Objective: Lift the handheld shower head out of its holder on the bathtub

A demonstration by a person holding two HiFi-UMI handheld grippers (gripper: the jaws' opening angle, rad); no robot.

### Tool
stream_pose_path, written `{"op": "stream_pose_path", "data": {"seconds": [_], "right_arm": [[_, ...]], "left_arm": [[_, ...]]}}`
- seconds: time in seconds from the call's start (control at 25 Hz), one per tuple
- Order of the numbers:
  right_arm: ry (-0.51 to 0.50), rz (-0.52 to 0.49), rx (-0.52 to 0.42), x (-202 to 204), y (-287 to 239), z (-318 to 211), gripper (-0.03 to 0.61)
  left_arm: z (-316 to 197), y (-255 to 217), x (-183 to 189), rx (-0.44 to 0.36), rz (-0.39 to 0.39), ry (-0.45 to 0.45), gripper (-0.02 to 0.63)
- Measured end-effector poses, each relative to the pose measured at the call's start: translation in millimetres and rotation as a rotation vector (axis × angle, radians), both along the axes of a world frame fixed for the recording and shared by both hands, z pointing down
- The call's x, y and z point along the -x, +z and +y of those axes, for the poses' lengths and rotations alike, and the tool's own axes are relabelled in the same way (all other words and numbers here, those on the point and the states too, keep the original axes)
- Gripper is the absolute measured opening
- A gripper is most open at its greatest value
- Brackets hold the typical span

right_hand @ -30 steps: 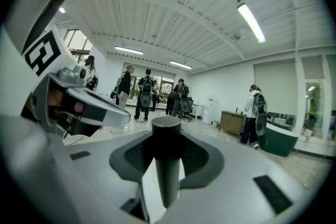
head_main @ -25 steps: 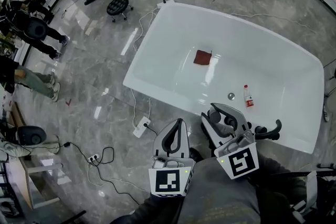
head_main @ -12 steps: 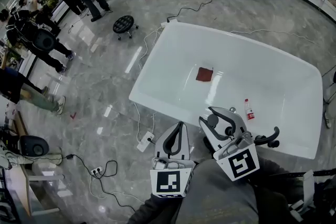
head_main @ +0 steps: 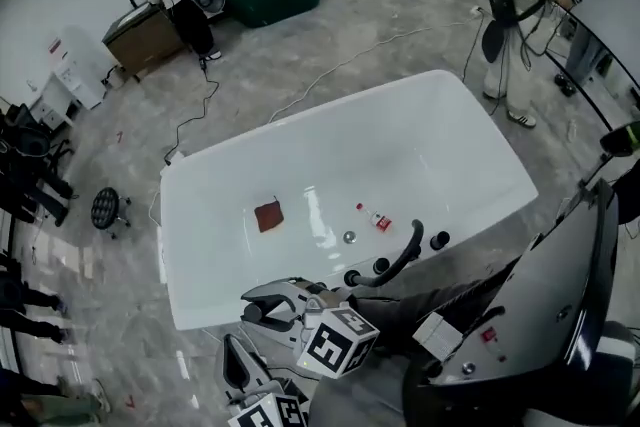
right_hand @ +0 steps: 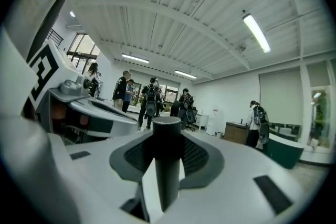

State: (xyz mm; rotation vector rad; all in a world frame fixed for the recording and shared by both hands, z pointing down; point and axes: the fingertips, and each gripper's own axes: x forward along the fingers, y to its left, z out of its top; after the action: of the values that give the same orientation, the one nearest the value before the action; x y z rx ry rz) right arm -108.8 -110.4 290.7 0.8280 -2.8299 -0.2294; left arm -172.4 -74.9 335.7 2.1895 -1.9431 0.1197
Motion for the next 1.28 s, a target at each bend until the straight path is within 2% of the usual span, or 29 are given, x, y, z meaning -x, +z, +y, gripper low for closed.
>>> {"op": "stream_pose_path", "data": {"seconds": [0.2,0.36,0.44,0.52,0.68,0.88,1.12,1.28], "right_arm": [[0.004,0.007,-0.005,-7,-1,14,0.130],[0.034,0.005,-0.013,-38,-5,36,0.130],[0.057,0.007,-0.047,-49,-20,38,0.130],[0.050,0.011,-0.087,-33,-31,36,0.130],[0.024,-0.001,-0.076,3,-26,37,0.130],[0.023,-0.019,-0.066,-3,-15,44,0.130],[0.027,-0.036,-0.131,-3,-32,72,0.130],[0.069,-0.081,-0.122,-14,-47,97,0.130]], "left_arm": [[9,-32,-22,-0.015,-0.035,0.035,0.003],[24,-46,-53,-0.033,-0.049,0.074,0.003],[25,-60,-62,-0.050,-0.057,0.093,0.003],[25,-70,-46,-0.060,-0.053,0.080,0.003],[30,-66,-8,-0.058,-0.062,0.040,0.003],[39,-53,-12,-0.066,-0.074,0.023,0.003],[65,-64,-8,-0.108,-0.083,0.013,0.003],[89,-74,-17,-0.128,-0.099,0.033,0.003]]}}
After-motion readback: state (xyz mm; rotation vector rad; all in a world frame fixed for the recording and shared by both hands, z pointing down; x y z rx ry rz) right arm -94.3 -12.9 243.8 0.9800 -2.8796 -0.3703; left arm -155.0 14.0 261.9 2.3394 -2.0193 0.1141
